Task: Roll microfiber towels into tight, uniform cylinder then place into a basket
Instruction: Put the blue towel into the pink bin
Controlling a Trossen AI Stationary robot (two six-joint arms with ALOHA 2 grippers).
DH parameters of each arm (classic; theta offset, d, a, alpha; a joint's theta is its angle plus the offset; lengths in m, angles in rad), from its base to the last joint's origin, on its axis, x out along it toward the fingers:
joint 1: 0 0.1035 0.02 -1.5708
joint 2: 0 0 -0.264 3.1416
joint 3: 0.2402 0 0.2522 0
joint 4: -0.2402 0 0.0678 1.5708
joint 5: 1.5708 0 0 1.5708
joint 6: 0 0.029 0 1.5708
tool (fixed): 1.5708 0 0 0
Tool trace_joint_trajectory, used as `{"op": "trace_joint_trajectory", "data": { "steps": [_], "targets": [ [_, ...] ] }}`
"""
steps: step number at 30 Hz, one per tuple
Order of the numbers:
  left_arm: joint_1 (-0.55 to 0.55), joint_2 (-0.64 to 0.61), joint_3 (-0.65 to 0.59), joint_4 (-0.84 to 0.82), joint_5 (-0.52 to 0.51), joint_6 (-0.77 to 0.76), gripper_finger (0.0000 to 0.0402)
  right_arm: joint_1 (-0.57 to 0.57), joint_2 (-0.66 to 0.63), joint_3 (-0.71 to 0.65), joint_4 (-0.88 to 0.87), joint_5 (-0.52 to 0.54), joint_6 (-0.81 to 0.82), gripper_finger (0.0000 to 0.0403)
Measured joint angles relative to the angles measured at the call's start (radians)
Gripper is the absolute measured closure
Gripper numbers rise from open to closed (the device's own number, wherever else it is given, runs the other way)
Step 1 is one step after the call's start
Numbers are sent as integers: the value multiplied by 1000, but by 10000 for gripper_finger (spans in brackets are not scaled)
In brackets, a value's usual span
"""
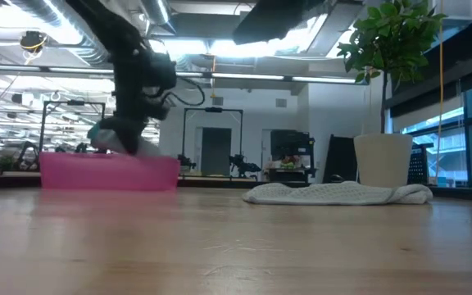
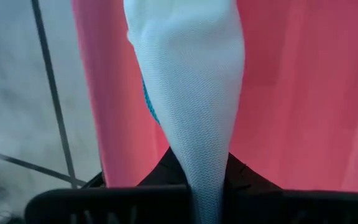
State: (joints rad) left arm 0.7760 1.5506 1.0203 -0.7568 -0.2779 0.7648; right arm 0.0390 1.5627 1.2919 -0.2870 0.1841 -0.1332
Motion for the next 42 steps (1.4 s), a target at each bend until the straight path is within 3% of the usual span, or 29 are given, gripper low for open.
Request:
{"op": "trace_joint_trajectory", "data": {
  "steps": [11, 26, 42],
  "targets": [
    [107, 108, 0, 75, 48, 76, 387, -95, -1, 13, -6, -3, -12, 276],
    [119, 146, 0, 141, 61, 135, 383, -129, -1, 13, -22, -6, -34, 276],
    [119, 146, 0, 146, 56, 135, 301, -129, -1, 12, -22, -5, -33, 277]
  ]
}}
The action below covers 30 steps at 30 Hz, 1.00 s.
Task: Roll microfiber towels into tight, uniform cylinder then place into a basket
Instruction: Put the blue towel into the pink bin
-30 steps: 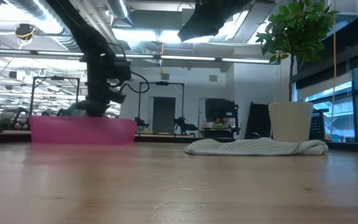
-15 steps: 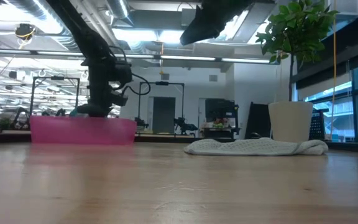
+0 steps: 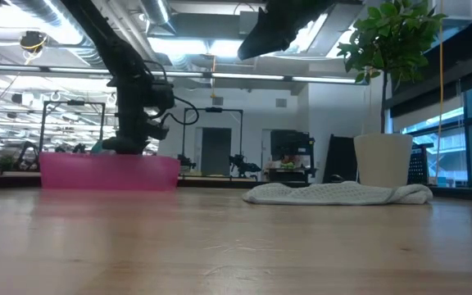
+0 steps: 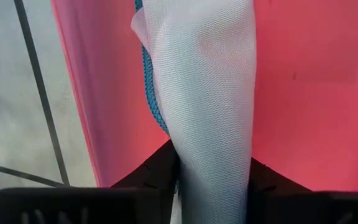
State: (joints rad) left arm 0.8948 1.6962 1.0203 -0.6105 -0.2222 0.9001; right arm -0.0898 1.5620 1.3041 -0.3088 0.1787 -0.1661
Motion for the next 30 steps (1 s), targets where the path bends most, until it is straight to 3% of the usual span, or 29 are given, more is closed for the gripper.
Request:
{"op": "trace_joint_trajectory", "data": {
  "steps": [30],
  "targets": [
    [0, 0, 0, 0, -1, -26, 300, 0, 0, 0, 4, 0, 8, 276]
  ]
}}
